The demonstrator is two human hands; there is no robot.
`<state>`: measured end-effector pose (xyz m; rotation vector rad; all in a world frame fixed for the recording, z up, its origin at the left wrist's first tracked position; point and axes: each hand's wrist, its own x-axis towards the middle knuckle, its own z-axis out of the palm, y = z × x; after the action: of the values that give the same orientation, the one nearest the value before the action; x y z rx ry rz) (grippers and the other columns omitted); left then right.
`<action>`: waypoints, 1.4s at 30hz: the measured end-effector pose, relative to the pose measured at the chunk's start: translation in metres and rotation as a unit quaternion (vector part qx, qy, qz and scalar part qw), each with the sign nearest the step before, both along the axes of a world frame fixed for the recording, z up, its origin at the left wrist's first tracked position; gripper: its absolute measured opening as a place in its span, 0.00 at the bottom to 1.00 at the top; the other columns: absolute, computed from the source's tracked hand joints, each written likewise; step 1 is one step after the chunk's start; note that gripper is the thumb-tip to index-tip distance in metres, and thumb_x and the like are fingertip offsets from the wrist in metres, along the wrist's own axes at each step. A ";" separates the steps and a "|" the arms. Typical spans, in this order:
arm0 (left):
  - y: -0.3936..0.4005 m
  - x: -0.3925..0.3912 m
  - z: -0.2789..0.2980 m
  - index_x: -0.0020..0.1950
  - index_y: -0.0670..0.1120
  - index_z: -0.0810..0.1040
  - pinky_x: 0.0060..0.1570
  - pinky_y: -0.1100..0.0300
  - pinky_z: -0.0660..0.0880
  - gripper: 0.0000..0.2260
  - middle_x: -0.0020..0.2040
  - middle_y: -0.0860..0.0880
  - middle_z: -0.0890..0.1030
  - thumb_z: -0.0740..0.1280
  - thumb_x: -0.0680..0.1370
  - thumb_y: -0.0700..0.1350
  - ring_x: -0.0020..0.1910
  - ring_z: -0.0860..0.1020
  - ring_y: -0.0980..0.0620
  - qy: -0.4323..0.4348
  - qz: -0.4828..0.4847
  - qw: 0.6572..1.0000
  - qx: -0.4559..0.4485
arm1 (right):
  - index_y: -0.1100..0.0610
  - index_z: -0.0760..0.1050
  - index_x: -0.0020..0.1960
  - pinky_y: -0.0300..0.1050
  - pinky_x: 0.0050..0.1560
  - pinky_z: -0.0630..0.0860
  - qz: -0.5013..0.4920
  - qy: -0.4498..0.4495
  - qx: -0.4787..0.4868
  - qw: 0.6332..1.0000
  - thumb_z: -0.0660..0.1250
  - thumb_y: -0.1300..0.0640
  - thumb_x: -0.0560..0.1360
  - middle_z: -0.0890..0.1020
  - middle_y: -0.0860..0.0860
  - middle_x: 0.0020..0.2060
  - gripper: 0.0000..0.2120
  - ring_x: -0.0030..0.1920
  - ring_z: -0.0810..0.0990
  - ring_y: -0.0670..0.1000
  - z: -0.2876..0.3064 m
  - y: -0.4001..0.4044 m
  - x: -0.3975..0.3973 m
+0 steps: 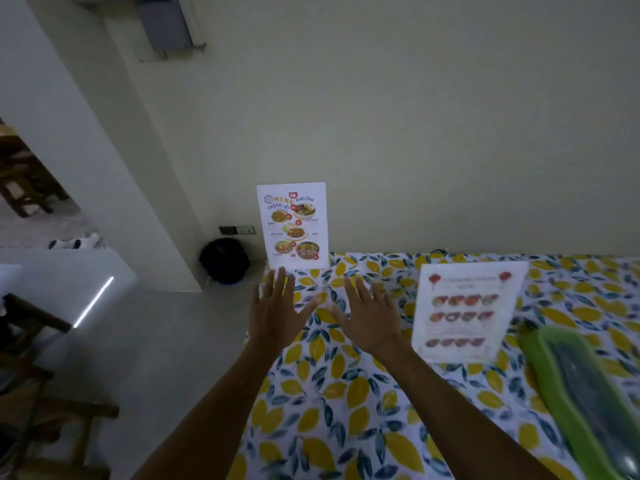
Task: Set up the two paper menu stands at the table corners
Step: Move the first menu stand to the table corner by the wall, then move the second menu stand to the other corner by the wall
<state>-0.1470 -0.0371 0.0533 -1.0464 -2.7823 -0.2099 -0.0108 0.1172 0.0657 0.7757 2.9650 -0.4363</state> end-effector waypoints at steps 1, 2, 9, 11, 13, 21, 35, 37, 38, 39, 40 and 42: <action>-0.002 0.020 0.002 0.74 0.44 0.71 0.70 0.37 0.65 0.39 0.76 0.42 0.67 0.53 0.76 0.72 0.76 0.64 0.41 0.003 -0.002 1.000 -0.002 | 0.48 0.40 0.82 0.63 0.78 0.51 -0.003 0.004 -0.006 1.000 0.25 0.23 0.62 0.48 0.52 0.82 0.53 0.81 0.48 0.61 0.002 -0.005 0.023; -0.003 0.040 0.003 0.74 0.44 0.71 0.70 0.37 0.65 0.39 0.76 0.43 0.67 0.53 0.76 0.72 0.76 0.65 0.41 0.004 -0.005 1.000 -0.002 | 0.48 0.41 0.82 0.63 0.78 0.51 -0.007 0.007 -0.007 1.000 0.23 0.23 0.61 0.48 0.51 0.82 0.55 0.81 0.48 0.60 0.002 -0.009 0.046; 0.023 0.159 -0.002 0.73 0.44 0.71 0.70 0.39 0.66 0.42 0.76 0.42 0.67 0.47 0.76 0.75 0.76 0.65 0.42 -0.003 -0.060 0.997 -0.037 | 0.49 0.43 0.82 0.63 0.78 0.51 -0.058 -0.026 0.026 0.998 0.20 0.24 0.60 0.50 0.53 0.82 0.56 0.81 0.49 0.61 -0.002 0.017 0.194; 0.039 0.182 -0.003 0.75 0.44 0.69 0.73 0.39 0.63 0.41 0.78 0.43 0.65 0.48 0.76 0.74 0.77 0.62 0.43 -0.005 -0.077 0.996 -0.036 | 0.50 0.43 0.82 0.63 0.77 0.52 -0.075 -0.032 0.038 0.996 0.24 0.25 0.65 0.52 0.53 0.82 0.51 0.80 0.51 0.62 0.000 0.037 0.224; 0.057 0.200 -0.005 0.77 0.45 0.65 0.75 0.40 0.57 0.41 0.80 0.44 0.60 0.46 0.77 0.74 0.79 0.57 0.44 -0.015 -0.093 0.995 -0.042 | 0.49 0.43 0.82 0.64 0.77 0.52 -0.086 -0.043 0.040 0.995 0.37 0.28 0.76 0.51 0.53 0.82 0.41 0.80 0.50 0.62 -0.002 0.055 0.247; 0.121 0.205 -0.033 0.77 0.45 0.65 0.75 0.42 0.56 0.41 0.80 0.45 0.61 0.48 0.76 0.74 0.79 0.57 0.44 -0.039 -0.075 0.995 -0.056 | 0.49 0.45 0.82 0.63 0.77 0.53 -0.122 -0.074 0.044 0.989 0.48 0.33 0.80 0.52 0.52 0.82 0.36 0.80 0.50 0.61 -0.036 0.142 0.274; 0.203 0.151 -0.070 0.65 0.50 0.76 0.53 0.51 0.79 0.26 0.57 0.48 0.84 0.64 0.75 0.67 0.54 0.82 0.47 -0.214 -0.046 0.974 -0.054 | 0.57 0.66 0.66 0.52 0.50 0.79 -0.102 -0.050 -0.119 0.986 0.62 0.48 0.79 0.82 0.59 0.54 0.20 0.55 0.81 0.61 -0.073 0.267 0.217; 0.211 0.145 -0.069 0.59 0.50 0.79 0.45 0.53 0.81 0.21 0.48 0.49 0.86 0.63 0.77 0.65 0.45 0.84 0.49 -0.188 -0.057 0.978 -0.063 | 0.60 0.68 0.64 0.51 0.45 0.77 -0.122 -0.010 -0.095 0.988 0.59 0.52 0.82 0.83 0.61 0.50 0.15 0.51 0.82 0.62 -0.075 0.271 0.212; 0.215 0.142 -0.066 0.56 0.49 0.79 0.41 0.54 0.81 0.21 0.45 0.49 0.85 0.63 0.77 0.64 0.41 0.83 0.50 -0.177 -0.060 0.980 -0.066 | 0.61 0.69 0.63 0.51 0.44 0.77 -0.131 0.005 -0.080 0.988 0.57 0.53 0.83 0.83 0.61 0.49 0.14 0.49 0.83 0.62 -0.074 0.275 0.210; 0.220 0.141 -0.062 0.53 0.48 0.79 0.38 0.56 0.80 0.20 0.42 0.50 0.85 0.63 0.77 0.64 0.38 0.83 0.51 -0.169 -0.066 0.981 -0.066 | 0.61 0.70 0.62 0.51 0.42 0.78 -0.136 0.013 -0.069 0.988 0.56 0.53 0.83 0.84 0.61 0.47 0.13 0.47 0.83 0.62 -0.072 0.280 0.210; 0.227 0.138 -0.057 0.50 0.48 0.79 0.35 0.57 0.79 0.19 0.39 0.50 0.84 0.64 0.77 0.64 0.35 0.82 0.51 -0.158 -0.074 0.982 -0.071 | 0.60 0.70 0.61 0.51 0.40 0.77 -0.134 0.023 -0.062 0.989 0.56 0.53 0.83 0.84 0.61 0.45 0.13 0.45 0.83 0.62 -0.069 0.287 0.209; 0.242 0.134 -0.043 0.48 0.48 0.79 0.32 0.57 0.79 0.21 0.37 0.50 0.83 0.63 0.77 0.65 0.33 0.82 0.51 -0.132 -0.083 0.985 -0.069 | 0.60 0.71 0.60 0.51 0.38 0.75 -0.132 0.054 -0.055 0.988 0.56 0.53 0.83 0.83 0.61 0.42 0.13 0.42 0.83 0.63 -0.058 0.302 0.208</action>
<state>-0.0134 0.2053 0.0099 -1.3794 -2.9789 -0.1894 0.1973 0.4196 0.0075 1.1714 2.9126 -0.6695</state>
